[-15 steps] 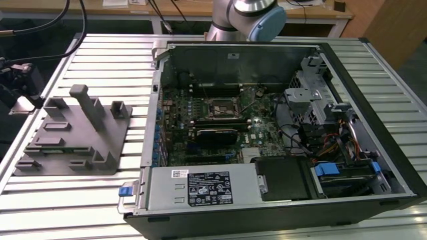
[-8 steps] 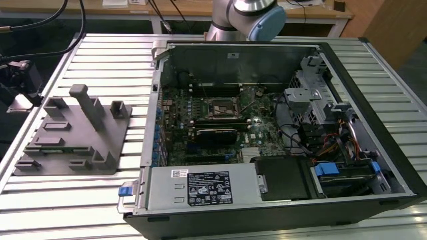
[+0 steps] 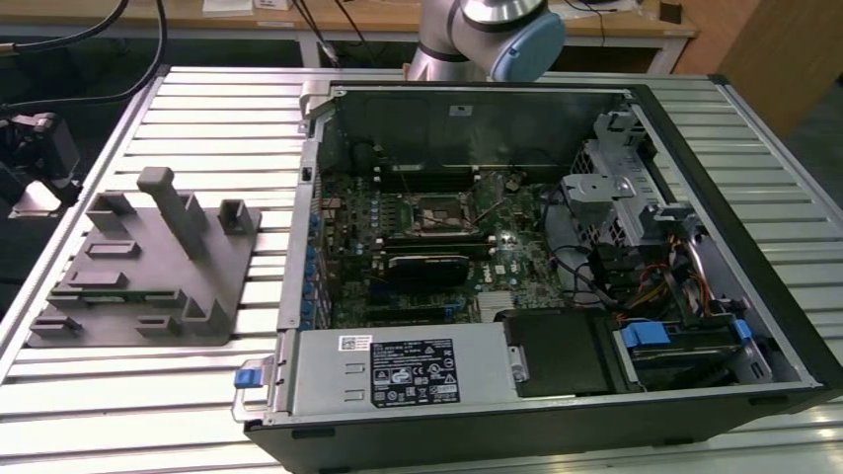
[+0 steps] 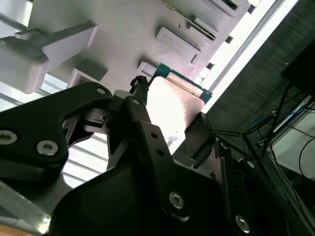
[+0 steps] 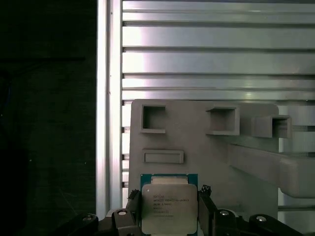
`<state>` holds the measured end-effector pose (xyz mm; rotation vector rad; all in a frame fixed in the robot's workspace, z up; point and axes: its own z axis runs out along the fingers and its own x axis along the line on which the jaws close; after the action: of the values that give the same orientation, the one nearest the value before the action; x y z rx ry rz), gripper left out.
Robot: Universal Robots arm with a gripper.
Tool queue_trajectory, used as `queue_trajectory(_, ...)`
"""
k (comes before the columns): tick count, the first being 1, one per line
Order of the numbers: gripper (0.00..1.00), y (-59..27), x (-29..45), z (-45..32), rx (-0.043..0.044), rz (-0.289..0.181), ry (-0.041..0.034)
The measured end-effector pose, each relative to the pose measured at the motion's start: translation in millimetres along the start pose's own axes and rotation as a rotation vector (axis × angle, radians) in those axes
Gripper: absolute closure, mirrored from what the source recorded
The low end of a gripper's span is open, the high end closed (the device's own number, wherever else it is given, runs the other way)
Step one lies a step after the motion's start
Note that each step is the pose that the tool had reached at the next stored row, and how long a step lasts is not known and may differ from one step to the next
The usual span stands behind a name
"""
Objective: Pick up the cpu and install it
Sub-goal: 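Pick up the cpu and move it towards the insertion slot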
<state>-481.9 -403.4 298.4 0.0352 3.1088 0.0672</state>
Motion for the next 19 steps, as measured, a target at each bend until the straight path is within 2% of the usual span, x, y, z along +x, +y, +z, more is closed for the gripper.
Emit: queue_trajectory(19,0.46,1.1,-0.8,-24.7,0.0,0.0,-0.0006)
